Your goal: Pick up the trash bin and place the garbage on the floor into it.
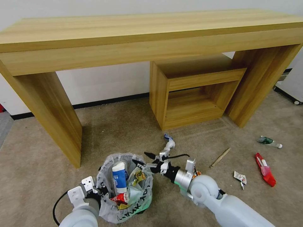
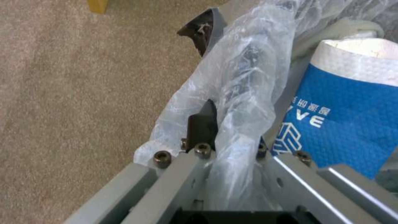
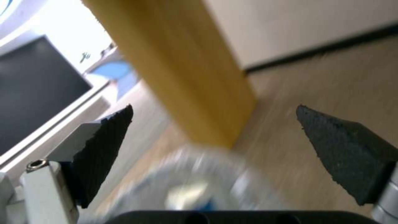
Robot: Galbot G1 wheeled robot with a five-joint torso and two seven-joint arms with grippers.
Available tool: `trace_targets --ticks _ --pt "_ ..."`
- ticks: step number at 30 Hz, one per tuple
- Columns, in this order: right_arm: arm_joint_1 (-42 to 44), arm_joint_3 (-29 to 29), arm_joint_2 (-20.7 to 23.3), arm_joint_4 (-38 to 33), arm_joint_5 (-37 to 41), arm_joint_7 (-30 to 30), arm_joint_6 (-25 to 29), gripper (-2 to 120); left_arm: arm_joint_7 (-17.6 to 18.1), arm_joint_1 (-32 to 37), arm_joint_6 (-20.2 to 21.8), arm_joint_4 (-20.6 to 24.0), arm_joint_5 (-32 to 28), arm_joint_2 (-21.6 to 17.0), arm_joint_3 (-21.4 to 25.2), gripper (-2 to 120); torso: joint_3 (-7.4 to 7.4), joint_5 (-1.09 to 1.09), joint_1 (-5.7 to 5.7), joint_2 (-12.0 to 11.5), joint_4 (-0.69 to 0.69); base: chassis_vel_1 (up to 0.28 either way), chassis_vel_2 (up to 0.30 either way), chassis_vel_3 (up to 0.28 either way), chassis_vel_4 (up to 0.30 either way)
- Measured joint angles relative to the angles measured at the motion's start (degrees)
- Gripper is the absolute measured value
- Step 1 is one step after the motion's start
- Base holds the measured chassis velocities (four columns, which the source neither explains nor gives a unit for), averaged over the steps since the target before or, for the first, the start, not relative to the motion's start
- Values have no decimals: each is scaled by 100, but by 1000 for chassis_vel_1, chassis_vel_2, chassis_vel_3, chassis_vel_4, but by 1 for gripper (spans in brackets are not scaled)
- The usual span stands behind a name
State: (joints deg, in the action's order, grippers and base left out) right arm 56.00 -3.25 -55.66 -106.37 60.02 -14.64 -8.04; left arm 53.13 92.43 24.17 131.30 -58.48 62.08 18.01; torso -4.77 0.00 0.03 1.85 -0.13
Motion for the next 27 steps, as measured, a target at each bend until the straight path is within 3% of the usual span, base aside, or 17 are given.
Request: trace_targets --ticks 6,7,11,16,18,27 --pt "19 852 225 -152 -125 972 -206 100 -10 -14 6 27 16 -52 -1 0 0 0 0 0 0 0 0 0 0" --pt "141 1107 325 -218 -247 1461 -336 100 -22 -15 6 51 22 -75 -1 0 0 0 0 0 -1 0 0 0 0" --pt "452 1565 444 -420 -545 1998 -337 100 -70 -23 -3 150 19 -129 28 0 0 1 0 0 -1 0 0 0 0" --pt "814 2072 427 -780 -773 2537 -474 100 -126 -24 -4 248 14 -183 54 0 0 0 0 0 0 0 0 0 0" --pt "1195 2443 351 -1008 -1076 3008 -581 100 -166 -25 11 281 24 -208 46 0 1 1 0 0 -1 0 0 0 0" --pt "2095 3153 -104 -1152 -2063 3360 -436 100 -283 -140 86 342 53 -251 38 0 1 0 0 0 -1 0 0 0 0"
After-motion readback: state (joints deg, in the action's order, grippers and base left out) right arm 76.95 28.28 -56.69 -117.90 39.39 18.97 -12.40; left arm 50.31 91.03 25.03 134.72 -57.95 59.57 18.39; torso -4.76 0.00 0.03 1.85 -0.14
